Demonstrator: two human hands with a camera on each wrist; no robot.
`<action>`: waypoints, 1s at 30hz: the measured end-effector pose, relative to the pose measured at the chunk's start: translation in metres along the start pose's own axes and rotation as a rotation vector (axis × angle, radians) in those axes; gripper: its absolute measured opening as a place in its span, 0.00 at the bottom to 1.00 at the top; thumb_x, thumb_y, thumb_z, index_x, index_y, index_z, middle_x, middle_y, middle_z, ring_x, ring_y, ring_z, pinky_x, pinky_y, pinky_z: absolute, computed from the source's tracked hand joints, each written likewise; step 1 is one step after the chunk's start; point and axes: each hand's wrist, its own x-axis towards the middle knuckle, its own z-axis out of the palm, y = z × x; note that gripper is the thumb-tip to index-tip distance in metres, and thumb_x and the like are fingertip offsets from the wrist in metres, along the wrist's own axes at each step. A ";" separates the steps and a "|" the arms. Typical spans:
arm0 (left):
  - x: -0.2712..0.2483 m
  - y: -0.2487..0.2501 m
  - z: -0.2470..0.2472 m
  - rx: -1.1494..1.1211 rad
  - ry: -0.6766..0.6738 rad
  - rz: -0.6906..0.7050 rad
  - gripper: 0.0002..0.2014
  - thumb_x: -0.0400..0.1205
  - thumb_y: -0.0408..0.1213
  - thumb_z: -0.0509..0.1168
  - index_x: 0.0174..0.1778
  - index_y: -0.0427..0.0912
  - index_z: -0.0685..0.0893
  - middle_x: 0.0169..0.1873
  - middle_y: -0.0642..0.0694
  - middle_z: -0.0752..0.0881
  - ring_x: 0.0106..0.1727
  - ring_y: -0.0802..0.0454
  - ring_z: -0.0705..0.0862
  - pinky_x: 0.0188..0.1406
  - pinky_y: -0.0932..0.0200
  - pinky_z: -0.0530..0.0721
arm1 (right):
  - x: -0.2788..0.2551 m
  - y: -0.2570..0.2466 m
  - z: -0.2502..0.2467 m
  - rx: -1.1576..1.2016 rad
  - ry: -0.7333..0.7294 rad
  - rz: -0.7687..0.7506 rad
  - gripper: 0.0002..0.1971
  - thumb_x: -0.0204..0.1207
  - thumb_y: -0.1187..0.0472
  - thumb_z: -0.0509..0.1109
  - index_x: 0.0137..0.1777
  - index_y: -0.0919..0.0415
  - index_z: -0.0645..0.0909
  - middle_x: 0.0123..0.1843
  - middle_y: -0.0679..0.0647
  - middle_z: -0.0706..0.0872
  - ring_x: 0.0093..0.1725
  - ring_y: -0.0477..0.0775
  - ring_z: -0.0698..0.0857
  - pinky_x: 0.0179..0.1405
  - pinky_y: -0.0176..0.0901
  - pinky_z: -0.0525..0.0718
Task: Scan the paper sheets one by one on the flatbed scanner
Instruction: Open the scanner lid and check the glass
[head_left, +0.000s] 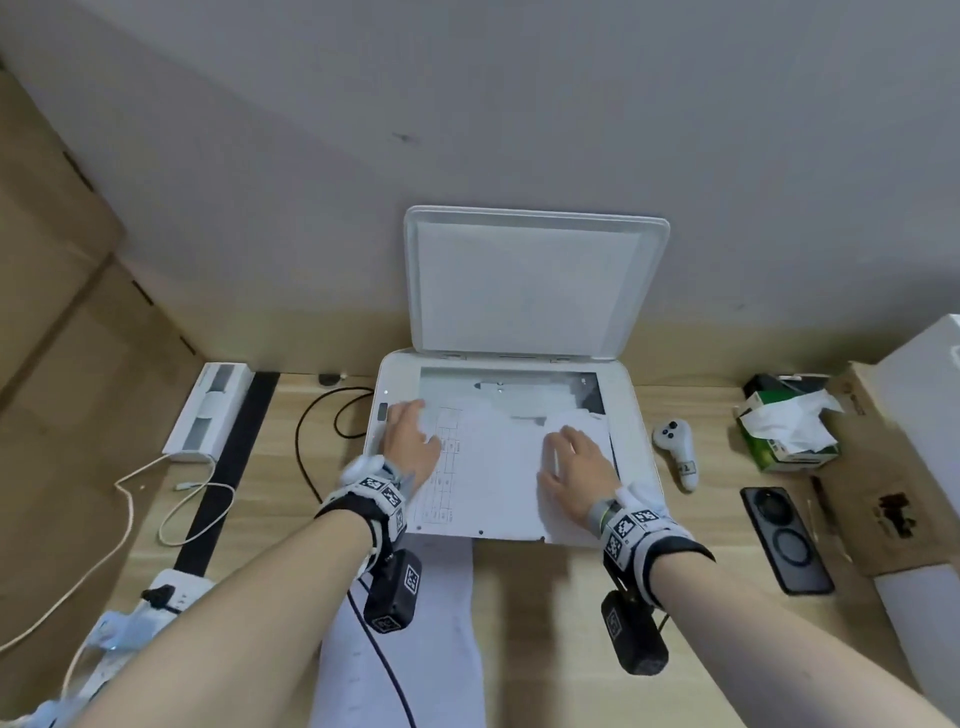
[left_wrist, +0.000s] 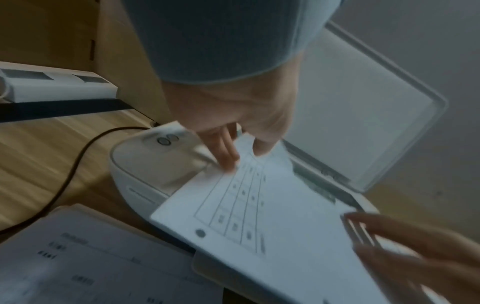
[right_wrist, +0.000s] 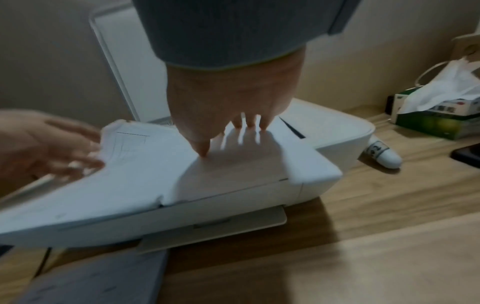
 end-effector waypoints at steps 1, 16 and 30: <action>0.005 -0.001 0.006 0.014 0.032 0.054 0.25 0.80 0.29 0.64 0.75 0.42 0.72 0.75 0.44 0.70 0.65 0.44 0.79 0.63 0.53 0.80 | 0.008 0.003 0.002 -0.009 0.023 -0.019 0.26 0.84 0.49 0.62 0.78 0.60 0.67 0.82 0.57 0.64 0.81 0.63 0.64 0.76 0.54 0.70; 0.052 -0.007 0.062 0.822 -0.149 0.376 0.33 0.83 0.51 0.28 0.87 0.46 0.42 0.86 0.44 0.39 0.87 0.45 0.39 0.86 0.46 0.42 | 0.054 0.028 0.015 0.041 0.211 -0.040 0.29 0.88 0.44 0.44 0.88 0.48 0.52 0.90 0.51 0.51 0.88 0.55 0.48 0.84 0.54 0.53; 0.053 -0.009 0.054 0.814 -0.125 0.401 0.32 0.85 0.50 0.34 0.87 0.46 0.50 0.87 0.44 0.45 0.87 0.43 0.45 0.86 0.44 0.48 | 0.051 0.018 0.018 0.043 0.221 -0.012 0.29 0.87 0.45 0.43 0.88 0.49 0.51 0.90 0.52 0.51 0.88 0.56 0.48 0.86 0.58 0.49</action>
